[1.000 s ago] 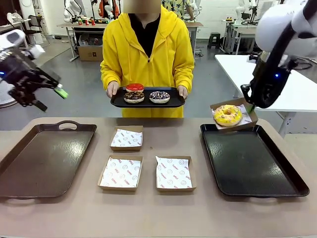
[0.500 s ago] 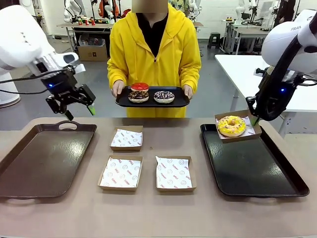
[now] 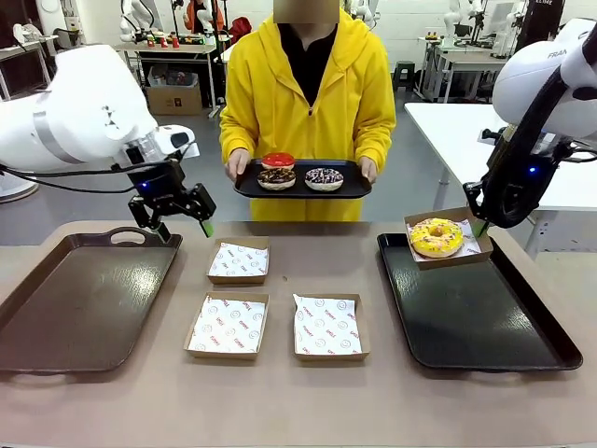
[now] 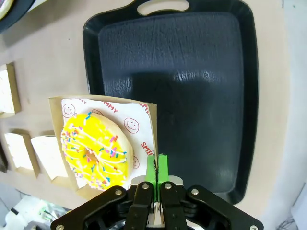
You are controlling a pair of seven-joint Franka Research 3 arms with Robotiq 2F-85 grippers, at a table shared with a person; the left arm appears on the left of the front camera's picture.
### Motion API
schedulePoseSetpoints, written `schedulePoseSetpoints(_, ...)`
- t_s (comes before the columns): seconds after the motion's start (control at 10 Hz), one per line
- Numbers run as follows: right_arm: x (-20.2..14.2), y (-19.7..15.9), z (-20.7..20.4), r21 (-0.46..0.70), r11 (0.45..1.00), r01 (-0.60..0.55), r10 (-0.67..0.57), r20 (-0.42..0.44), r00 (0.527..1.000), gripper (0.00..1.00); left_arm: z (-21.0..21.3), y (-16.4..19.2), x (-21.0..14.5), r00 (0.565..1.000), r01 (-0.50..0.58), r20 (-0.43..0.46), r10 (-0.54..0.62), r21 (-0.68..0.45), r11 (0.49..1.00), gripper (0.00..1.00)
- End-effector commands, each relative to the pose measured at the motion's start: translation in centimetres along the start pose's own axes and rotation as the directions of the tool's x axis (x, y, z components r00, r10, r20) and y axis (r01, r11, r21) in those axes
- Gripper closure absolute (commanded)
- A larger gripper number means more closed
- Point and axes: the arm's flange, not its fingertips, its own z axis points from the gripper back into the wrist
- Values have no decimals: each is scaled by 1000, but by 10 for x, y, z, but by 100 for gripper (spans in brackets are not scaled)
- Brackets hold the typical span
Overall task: Individually package the donuts and arrange them on the tray.
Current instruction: Place the picked Paper togo box on the Handle tray while simultaneously picking up another Paper togo box from the table with the other hand.
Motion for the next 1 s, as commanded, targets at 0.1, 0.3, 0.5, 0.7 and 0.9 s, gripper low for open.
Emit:
schedulePoseSetpoints(0.1,0,0,0,1,1000,1,-1,0,1000,99,0,0,0,1000,0,0,0,0,1000,0)
schedulePoseSetpoints(0.3,0,0,0,1,1000,1,-1,0,1000,99,0,0,0,1000,0,0,0,0,1000,0)
schedulePoseSetpoints(0.5,0,0,0,1,1000,1,-1,0,1000,99,0,0,0,1000,0,0,0,0,1000,0)
schedulePoseSetpoints(0.7,0,0,0,1,1000,1,-1,0,1000,99,0,0,0,1000,0,0,0,0,1000,0)
schedulePoseSetpoints(0.9,0,0,0,0,1000,0,0,0,1000,99,-4,-1,7,1000,1,-24,-1,22,1000,0)
